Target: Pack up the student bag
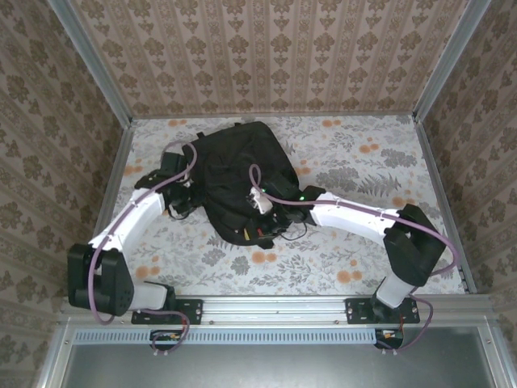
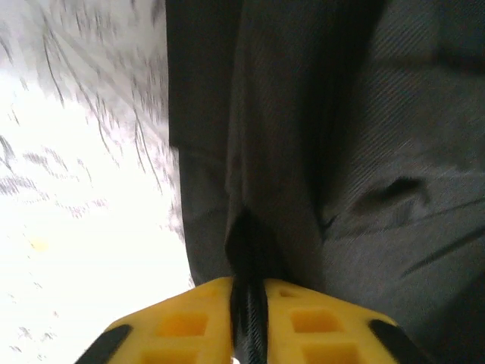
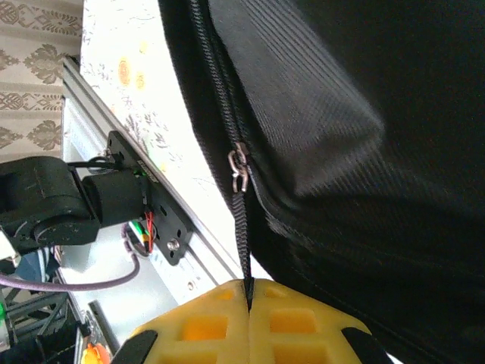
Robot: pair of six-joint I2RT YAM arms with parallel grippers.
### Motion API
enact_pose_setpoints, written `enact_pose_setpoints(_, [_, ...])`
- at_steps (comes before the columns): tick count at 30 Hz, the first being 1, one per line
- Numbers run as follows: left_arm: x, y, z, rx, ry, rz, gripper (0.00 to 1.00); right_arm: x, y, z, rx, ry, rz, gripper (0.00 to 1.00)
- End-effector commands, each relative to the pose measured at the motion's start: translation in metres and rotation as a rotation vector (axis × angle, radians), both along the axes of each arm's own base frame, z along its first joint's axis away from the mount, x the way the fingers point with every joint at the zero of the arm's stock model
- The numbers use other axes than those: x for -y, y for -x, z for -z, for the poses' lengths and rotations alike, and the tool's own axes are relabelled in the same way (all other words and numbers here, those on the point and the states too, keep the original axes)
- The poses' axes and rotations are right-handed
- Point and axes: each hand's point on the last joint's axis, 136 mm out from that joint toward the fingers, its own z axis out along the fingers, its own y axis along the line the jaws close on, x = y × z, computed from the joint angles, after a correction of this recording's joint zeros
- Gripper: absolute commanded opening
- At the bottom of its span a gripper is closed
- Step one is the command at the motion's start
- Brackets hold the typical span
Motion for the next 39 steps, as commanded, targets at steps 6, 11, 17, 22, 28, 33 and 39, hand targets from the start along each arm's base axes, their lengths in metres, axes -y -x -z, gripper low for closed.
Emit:
enact_pose_setpoints(6, [-0.039, -0.007, -0.028, 0.025, -0.089, -0.080, 0.43, -0.075, -0.017, -0.019, -0.028, -0.090, -0.049, 0.00])
enact_pose_setpoints(11, [-0.046, 0.031, -0.020, -0.032, -0.033, -0.115, 0.48, -0.099, -0.035, -0.032, -0.028, -0.149, -0.020, 0.00])
enact_pose_setpoints(17, [-0.020, 0.058, 0.002, -0.088, 0.159, -0.122, 0.48, -0.107, -0.035, -0.034, -0.063, -0.184, -0.014, 0.00])
enact_pose_setpoints(22, [0.003, 0.055, 0.012, -0.107, 0.205, -0.076, 0.48, -0.101, -0.031, -0.031, -0.068, -0.179, -0.008, 0.00])
enact_pose_setpoints(28, [0.025, 0.053, 0.016, -0.103, 0.245, -0.033, 0.40, -0.096, -0.027, -0.026, -0.069, -0.169, -0.002, 0.00])
enact_pose_setpoints(33, [0.020, 0.056, 0.004, -0.056, 0.245, -0.039, 0.36, -0.091, -0.025, -0.022, -0.070, -0.167, 0.006, 0.00])
enact_pose_setpoints(39, [0.016, 0.058, -0.012, 0.014, 0.269, -0.053, 0.30, -0.088, -0.024, -0.023, -0.065, -0.171, 0.009, 0.00])
